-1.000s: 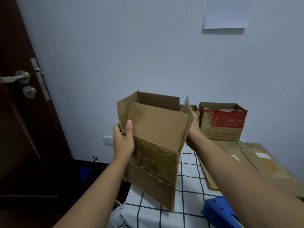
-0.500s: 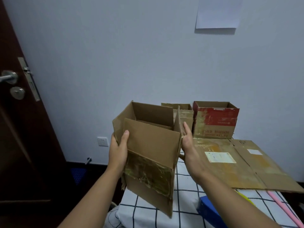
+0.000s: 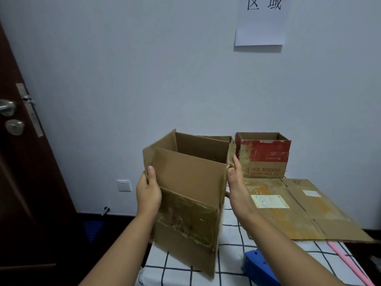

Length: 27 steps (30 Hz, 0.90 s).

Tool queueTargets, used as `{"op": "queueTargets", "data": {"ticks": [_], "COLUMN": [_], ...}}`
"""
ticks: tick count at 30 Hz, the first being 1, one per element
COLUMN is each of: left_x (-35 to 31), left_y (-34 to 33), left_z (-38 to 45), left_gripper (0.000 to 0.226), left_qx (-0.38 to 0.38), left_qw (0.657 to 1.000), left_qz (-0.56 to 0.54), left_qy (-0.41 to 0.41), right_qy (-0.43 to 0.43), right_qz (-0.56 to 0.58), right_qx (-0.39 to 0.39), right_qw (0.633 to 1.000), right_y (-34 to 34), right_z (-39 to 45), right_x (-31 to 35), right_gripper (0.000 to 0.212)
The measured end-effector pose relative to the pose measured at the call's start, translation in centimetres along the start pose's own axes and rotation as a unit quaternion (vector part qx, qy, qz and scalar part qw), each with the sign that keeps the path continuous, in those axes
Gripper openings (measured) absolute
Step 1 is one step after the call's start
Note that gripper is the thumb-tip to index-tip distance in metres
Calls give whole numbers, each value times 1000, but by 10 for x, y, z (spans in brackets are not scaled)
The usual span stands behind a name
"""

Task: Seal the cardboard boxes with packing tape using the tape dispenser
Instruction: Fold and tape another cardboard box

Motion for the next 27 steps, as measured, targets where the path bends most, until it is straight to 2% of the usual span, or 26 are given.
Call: {"op": "queueTargets", "data": {"ticks": [1, 5, 10, 13, 15, 17, 19, 21, 23, 27], "left_x": [-1, -8, 1, 17, 14, -10, -33, -41, -36, -4], "left_y": [-2, -13, -25, -24, -15, -15, -34, -58, -73, -85], "left_z": [-4, -11, -12, -10, -16, -31, -49, -60, -65, -62], "left_gripper": [47, 43, 42, 64, 80, 76, 67, 62, 60, 65], "left_qx": [-1, -6, 22, 19, -51, -98, -48, 26, 76, 178], "left_qw": [1000, 1000, 1000, 999, 993, 964, 915, 866, 829, 804], "left_qz": [-6, -13, 1, 40, 101, 178, 232, 297, 365, 442], "left_qy": [-6, -26, -20, 6, -34, -170, -326, -402, -417, -355], "right_qy": [0, 3, 1, -15, -20, -20, -15, -12, -12, -1], "right_qz": [3, 33, 45, 31, 28, 33, 40, 46, 49, 49], "right_qx": [-12, -14, 0, 3, -8, -17, -24, -27, -24, -13], "right_qw": [1000, 999, 999, 999, 999, 999, 999, 998, 998, 999], "right_y": [5, 18, 21, 17, 19, 21, 22, 21, 18, 15], "right_z": [4, 28, 43, 37, 35, 36, 36, 35, 32, 27], "right_x": [-3, -1, -11, -30, -38, -41, -42, -42, -41, -40], "right_gripper": [96, 113, 107, 105, 106, 110, 111, 108, 107, 104]}}
Point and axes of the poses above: each hand's wrist, its own z-axis towards the middle knuckle, its own y-axis out of the back of the hand, x = y × z, the point moved 7 cm from there along z, towards the middle knuckle, and after that the axes turned 6 degrees about -z, right-handed, at the moved point
